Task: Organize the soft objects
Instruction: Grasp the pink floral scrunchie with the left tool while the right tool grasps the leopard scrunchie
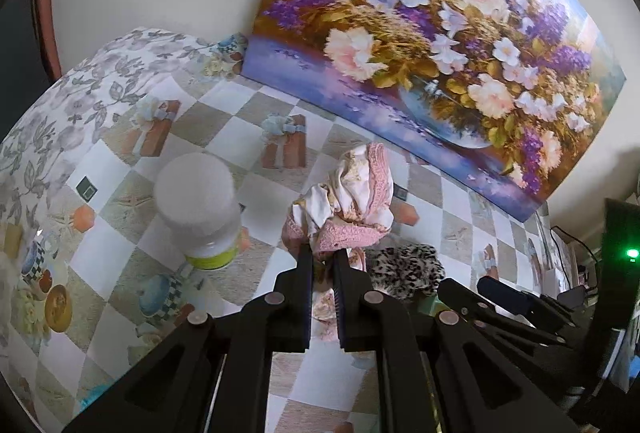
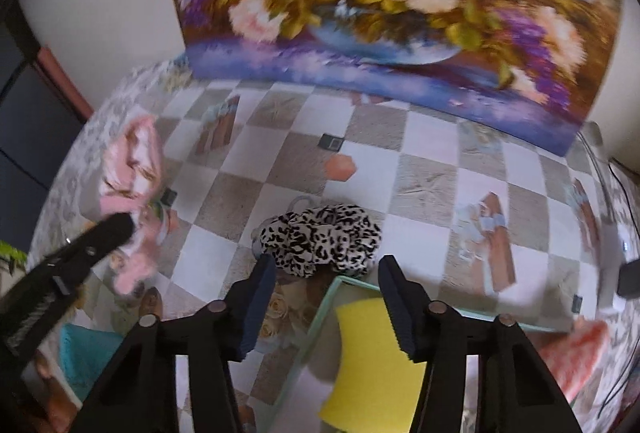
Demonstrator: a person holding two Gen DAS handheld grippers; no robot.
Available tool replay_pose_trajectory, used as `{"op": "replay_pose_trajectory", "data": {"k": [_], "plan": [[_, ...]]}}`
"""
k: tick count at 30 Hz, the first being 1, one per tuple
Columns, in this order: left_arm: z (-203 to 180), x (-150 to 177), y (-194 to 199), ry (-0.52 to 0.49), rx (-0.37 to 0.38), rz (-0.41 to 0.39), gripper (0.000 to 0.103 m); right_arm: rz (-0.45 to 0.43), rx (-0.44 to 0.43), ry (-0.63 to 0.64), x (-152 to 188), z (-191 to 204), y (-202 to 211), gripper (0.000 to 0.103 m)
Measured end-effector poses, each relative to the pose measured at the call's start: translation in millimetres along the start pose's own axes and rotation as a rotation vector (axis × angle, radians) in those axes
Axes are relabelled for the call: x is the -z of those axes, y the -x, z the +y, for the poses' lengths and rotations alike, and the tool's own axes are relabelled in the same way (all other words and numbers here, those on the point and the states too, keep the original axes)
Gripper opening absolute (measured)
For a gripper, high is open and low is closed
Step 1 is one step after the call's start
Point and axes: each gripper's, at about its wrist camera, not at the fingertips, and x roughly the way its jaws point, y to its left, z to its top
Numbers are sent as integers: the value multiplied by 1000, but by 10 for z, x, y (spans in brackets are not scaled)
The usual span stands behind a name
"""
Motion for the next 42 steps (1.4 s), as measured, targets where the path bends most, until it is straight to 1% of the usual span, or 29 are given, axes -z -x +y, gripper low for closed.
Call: {"op": "replay_pose_trajectory", "data": {"k": [4, 9, 14, 21, 23, 24, 28, 34, 42], "plan": [[102, -10, -40, 23, 3, 21, 9, 36, 19, 23, -18, 33, -191, 54], [169, 15, -117, 40, 10, 44, 9, 70, 20, 18, -17, -13, -389, 53], [170, 34, -175, 41, 35, 59, 9, 92, 25, 22, -19, -32, -514, 52], [206, 53, -278, 51, 45, 78, 9, 110, 19, 38, -47, -11, -657, 51], [209, 62, -309, 50, 46, 84, 9, 110, 15, 37, -58, -6, -682, 48], [212, 68, -317, 50, 48, 86, 9, 110, 11, 38, -60, -4, -691, 44], [207, 78, -342, 51, 51, 87, 9, 104, 15, 46, -60, 3, -685, 35], [180, 91, -372, 43, 57, 92, 9, 100, 22, 45, -56, -15, -678, 24], [179, 94, -395, 41, 60, 99, 9, 77, 26, 46, -58, -29, -587, 22]]}}
